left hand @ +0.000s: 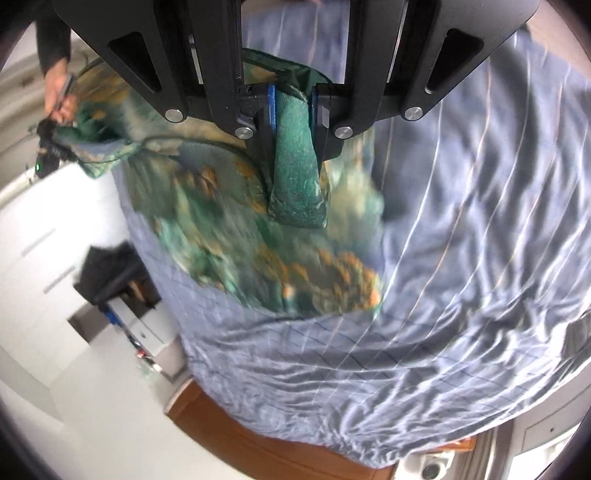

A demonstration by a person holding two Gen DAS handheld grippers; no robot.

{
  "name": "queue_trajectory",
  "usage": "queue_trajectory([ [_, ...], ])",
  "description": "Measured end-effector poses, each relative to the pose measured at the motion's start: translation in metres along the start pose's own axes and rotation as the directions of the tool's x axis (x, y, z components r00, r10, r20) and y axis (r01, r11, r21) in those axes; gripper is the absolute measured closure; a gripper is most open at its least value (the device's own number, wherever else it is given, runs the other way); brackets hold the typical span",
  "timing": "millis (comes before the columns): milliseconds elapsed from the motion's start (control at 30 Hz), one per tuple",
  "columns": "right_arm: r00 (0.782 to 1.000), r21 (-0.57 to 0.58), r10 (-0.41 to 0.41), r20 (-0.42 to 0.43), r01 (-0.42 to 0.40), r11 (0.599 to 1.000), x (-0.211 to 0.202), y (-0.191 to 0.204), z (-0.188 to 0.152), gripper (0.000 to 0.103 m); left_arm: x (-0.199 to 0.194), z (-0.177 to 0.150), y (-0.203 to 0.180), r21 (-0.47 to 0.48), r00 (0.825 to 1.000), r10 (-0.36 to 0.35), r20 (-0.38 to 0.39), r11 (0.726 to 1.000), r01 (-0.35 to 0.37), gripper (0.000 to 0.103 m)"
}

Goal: Fold large clothes
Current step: 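Lift the hem with both grippers and fold it up toward the collar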

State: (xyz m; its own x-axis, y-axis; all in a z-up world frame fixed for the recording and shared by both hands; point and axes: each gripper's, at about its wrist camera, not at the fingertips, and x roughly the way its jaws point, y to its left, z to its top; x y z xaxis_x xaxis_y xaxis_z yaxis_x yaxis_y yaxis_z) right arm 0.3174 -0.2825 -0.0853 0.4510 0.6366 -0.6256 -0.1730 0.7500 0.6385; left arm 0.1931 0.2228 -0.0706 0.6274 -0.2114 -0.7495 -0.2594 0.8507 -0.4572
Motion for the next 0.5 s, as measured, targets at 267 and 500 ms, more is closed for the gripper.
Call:
queue_trajectory([
  [267, 0.999, 0.228, -0.019, 0.026, 0.013, 0.974, 0.08, -0.066, 0.035, 0.086, 0.084, 0.041, -0.012, 0.107, 0.976, 0.217, 0.021, 0.97, -0.218, 0.043],
  [500, 0.978, 0.473, 0.19, 0.085, -0.208, 0.856, 0.081, -0.095, 0.041, 0.051, 0.055, 0.055, 0.019, 0.004, 0.994, 0.109, 0.02, 0.994, -0.109, 0.014],
])
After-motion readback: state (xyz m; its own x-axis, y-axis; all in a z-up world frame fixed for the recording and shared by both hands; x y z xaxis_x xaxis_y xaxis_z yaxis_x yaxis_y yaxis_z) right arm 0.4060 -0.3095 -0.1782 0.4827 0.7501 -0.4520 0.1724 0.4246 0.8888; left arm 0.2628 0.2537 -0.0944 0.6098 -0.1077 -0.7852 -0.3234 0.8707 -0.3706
